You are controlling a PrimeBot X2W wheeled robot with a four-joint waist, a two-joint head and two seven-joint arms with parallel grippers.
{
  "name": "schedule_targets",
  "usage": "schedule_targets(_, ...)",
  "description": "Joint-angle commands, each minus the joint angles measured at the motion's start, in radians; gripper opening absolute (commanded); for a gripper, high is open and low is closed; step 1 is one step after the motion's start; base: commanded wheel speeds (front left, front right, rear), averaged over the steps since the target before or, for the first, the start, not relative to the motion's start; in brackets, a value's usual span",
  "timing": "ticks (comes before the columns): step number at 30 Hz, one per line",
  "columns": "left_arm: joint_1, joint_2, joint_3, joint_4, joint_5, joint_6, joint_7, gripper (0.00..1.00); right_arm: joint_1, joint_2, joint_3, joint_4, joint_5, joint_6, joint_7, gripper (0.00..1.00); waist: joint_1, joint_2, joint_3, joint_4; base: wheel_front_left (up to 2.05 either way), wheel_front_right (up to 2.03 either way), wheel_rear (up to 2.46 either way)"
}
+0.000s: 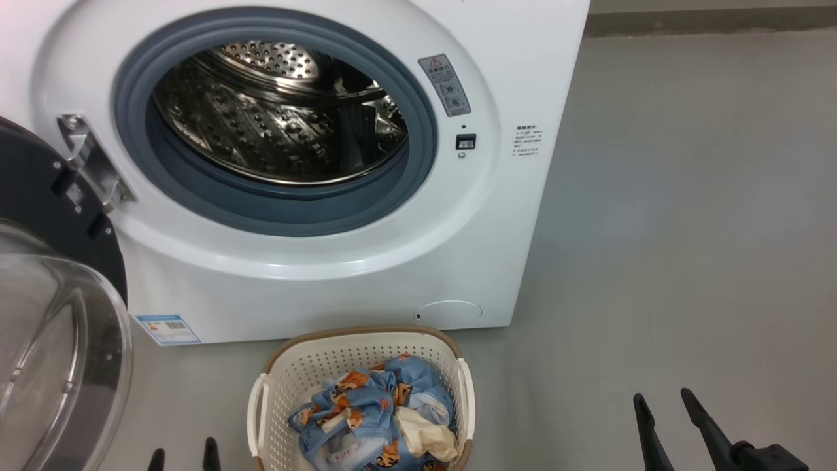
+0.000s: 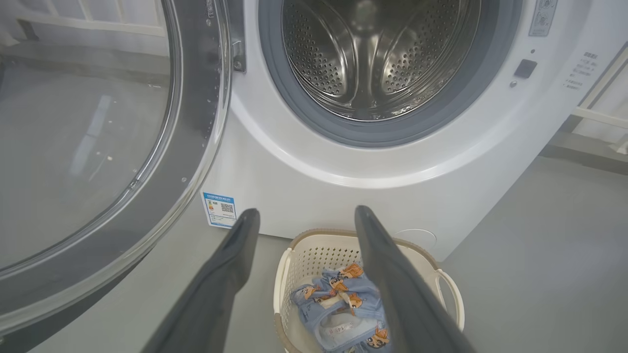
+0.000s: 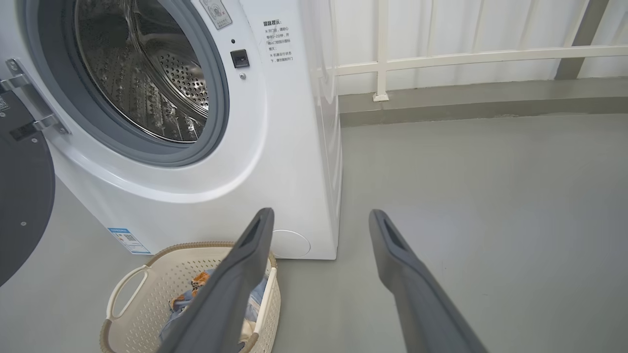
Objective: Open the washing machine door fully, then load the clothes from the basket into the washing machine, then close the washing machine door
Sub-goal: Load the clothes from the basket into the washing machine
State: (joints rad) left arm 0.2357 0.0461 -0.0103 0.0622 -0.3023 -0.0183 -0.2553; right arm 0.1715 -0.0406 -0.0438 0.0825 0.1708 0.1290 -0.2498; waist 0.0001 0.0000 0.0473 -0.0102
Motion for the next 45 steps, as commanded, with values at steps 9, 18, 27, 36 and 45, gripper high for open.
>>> schedule_targets(9, -0.128, 0.004, -0.052, 0.073, -0.012, -0.018, -0.006, 1.00, -0.095, -0.010, 0.054, -0.024, 0.032, 0.002, -0.012, 1.00, -0.0001, 0.0000, 0.100, -0.067, 0.00, 0.00, 0.00)
schedule_targets(18, -0.291, 0.010, -0.065, 0.326, -0.103, -0.066, 0.025, 1.00, -0.192, -0.010, 0.092, -0.035, 0.077, 0.002, -0.012, 1.00, -0.0001, 0.0000, 0.267, -0.199, 0.00, 0.00, 0.00)
schedule_targets(27, -0.435, 0.048, -0.041, 0.525, -0.196, -0.097, 0.082, 1.00, -0.255, -0.010, 0.132, -0.036, 0.131, 0.002, -0.012, 1.00, -0.0001, 0.0000, 0.391, -0.312, 0.00, 0.00, 0.00)
schedule_targets(36, -0.560, 0.086, -0.051, 0.670, -0.281, -0.110, 0.139, 1.00, -0.302, -0.010, 0.154, -0.051, 0.157, 0.002, -0.012, 1.00, -0.0001, 0.0000, 0.494, -0.361, 0.00, 0.00, 0.00)
schedule_targets(45, -0.672, 0.158, -0.103, 0.752, -0.294, -0.112, 0.167, 1.00, -0.345, -0.010, 0.182, -0.065, 0.185, 0.002, -0.012, 1.00, -0.0001, 0.0000, 0.607, -0.393, 0.00, 0.00, 0.00)
